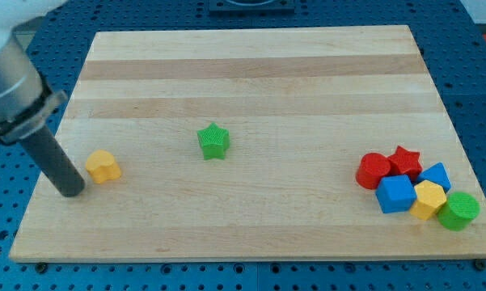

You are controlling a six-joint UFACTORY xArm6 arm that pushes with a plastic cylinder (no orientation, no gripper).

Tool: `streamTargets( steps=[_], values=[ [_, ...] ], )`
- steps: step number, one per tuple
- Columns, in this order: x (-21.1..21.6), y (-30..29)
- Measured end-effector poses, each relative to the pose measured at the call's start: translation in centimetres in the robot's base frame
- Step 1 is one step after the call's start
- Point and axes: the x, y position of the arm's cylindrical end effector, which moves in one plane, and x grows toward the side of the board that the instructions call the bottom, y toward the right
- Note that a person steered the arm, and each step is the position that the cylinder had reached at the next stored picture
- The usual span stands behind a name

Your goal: Move the yellow heart to the top left of the green star

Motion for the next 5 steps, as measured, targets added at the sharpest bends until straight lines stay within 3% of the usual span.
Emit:
streamTargets(
  steps=[1,4,5],
  values=[
    [-1.6,-0.6],
    [-2.1,11.1],
    [-4.0,12.2]
  ],
)
